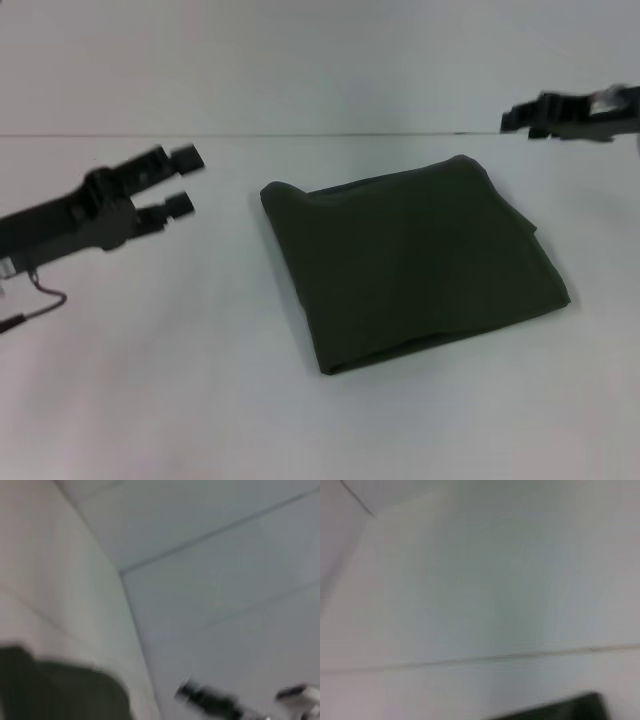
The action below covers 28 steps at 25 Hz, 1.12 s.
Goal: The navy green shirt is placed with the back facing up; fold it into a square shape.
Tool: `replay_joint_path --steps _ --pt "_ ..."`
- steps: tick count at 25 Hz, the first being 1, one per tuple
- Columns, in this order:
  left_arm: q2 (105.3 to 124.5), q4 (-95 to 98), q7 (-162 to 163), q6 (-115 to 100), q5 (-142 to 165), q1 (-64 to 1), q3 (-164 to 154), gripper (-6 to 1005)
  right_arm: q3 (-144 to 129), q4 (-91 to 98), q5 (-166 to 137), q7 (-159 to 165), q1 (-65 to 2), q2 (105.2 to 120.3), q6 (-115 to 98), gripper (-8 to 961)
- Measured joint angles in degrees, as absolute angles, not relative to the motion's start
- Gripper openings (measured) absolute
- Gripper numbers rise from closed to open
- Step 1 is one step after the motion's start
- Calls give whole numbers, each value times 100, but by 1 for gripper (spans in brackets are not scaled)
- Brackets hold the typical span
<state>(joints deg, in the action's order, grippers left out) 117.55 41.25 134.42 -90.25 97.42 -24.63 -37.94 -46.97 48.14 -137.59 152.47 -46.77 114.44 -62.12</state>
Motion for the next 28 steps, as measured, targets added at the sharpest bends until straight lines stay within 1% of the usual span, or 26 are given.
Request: replay_joint_path --steps 2,4,7,9,10,11,14,19,21,28 --pt "11699 4122 13664 -9247 10054 -2432 -3922 947 -4506 5220 -12956 14909 -4340 11342 -6855 461" --pt "11702 4122 13822 -9442 10319 -2373 -3973 947 -4194 5178 -12116 14382 -4017 11207 -7388 462" --pt "11855 4106 13916 -9645 10655 -2262 -3989 946 -3786 4824 -11194 13659 -3545 11061 -7964 465" --pt "11996 4044 13965 -9583 10905 -2235 -3996 946 -3481 4536 -10792 13142 -3207 11006 -8277 467" --pt "12063 4003 14003 -9483 11037 -2231 -3994 946 -3373 4443 -10674 12965 -3091 10998 -8379 468" --pt "12145 3949 14043 -9346 11172 -2232 -3998 946 -3101 4227 -10370 12572 -2812 10998 -8623 469" --pt "12293 3687 14140 -8962 11370 -2305 -3998 946 -2900 4064 -10203 12328 -2615 11001 -8771 699" --pt "12411 3197 14338 -8361 11420 -2532 -4195 945 -2795 3972 -10191 12168 -2415 10988 -8815 859" --pt "12413 2917 14448 -7869 11406 -2713 -4331 945 -2783 3959 -10192 12122 -2400 10985 -8812 856" --pt "12422 2587 14528 -7386 11365 -2988 -4333 942 -2760 3866 -10183 12111 -2450 10981 -8764 851"
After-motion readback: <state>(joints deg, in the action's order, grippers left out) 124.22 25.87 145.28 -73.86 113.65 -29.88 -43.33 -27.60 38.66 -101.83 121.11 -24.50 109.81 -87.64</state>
